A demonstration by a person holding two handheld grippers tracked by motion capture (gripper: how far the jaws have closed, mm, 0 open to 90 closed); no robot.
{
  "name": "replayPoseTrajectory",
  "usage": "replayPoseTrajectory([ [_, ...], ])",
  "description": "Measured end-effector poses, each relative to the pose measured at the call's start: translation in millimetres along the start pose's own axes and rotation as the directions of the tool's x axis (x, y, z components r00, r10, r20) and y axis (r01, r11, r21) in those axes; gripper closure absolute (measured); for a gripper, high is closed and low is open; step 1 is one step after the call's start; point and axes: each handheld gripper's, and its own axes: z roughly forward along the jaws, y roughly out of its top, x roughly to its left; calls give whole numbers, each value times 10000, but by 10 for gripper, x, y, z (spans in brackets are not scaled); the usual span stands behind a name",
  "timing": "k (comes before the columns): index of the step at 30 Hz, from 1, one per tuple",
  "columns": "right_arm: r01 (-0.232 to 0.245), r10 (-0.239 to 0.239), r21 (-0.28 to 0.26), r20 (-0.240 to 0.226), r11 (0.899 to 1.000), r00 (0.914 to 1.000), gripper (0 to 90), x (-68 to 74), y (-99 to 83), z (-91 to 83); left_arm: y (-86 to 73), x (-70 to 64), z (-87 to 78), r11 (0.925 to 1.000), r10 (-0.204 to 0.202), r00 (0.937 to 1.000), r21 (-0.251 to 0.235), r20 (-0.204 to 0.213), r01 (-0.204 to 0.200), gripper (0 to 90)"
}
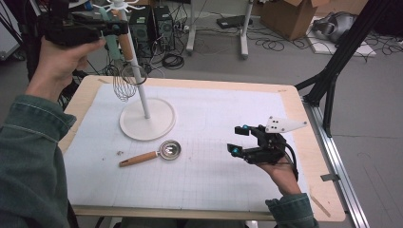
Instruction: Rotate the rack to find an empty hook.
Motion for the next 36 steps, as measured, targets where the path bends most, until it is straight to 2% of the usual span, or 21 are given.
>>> replayPoseTrajectory([
  [18,-81,82,-52,97,10000,9999,267,-29,-5,-63,9,116,52,9996,-261,9984,-155,-497,253,895],
  [36,-34,34,-2,87,10000,10000,267,-44,29,-42,16,182,-39,9991,-276,9966,-336,-771,251,896],
])
